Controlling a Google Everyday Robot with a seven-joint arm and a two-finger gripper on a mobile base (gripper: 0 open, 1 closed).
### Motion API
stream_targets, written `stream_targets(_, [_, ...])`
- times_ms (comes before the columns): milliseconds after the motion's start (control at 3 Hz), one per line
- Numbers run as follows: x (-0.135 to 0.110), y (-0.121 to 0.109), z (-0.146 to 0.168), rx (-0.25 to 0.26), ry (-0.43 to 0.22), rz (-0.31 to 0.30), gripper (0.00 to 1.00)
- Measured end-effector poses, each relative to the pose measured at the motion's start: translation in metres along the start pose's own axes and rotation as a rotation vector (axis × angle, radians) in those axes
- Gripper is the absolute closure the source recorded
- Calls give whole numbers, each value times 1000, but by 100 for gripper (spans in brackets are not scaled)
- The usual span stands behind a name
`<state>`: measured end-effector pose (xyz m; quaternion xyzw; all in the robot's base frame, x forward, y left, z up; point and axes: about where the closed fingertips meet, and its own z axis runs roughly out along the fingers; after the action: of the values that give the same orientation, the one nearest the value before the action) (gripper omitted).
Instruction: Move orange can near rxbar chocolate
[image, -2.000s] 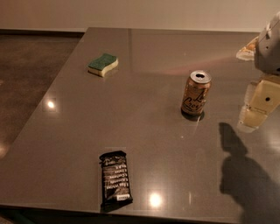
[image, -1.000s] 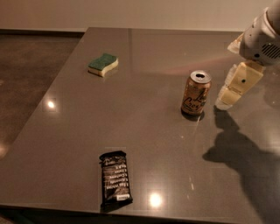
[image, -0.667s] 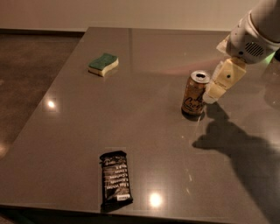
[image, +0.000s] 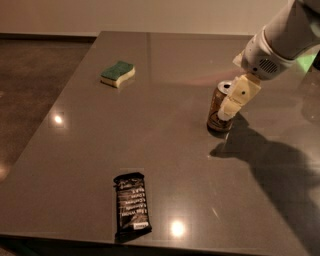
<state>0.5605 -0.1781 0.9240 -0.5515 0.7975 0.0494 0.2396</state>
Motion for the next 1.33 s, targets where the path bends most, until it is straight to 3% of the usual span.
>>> stream_targets(333, [0, -1, 5, -13, 0, -1, 2])
stream_targets(1333, [-1, 3, 1, -67, 0, -26, 72])
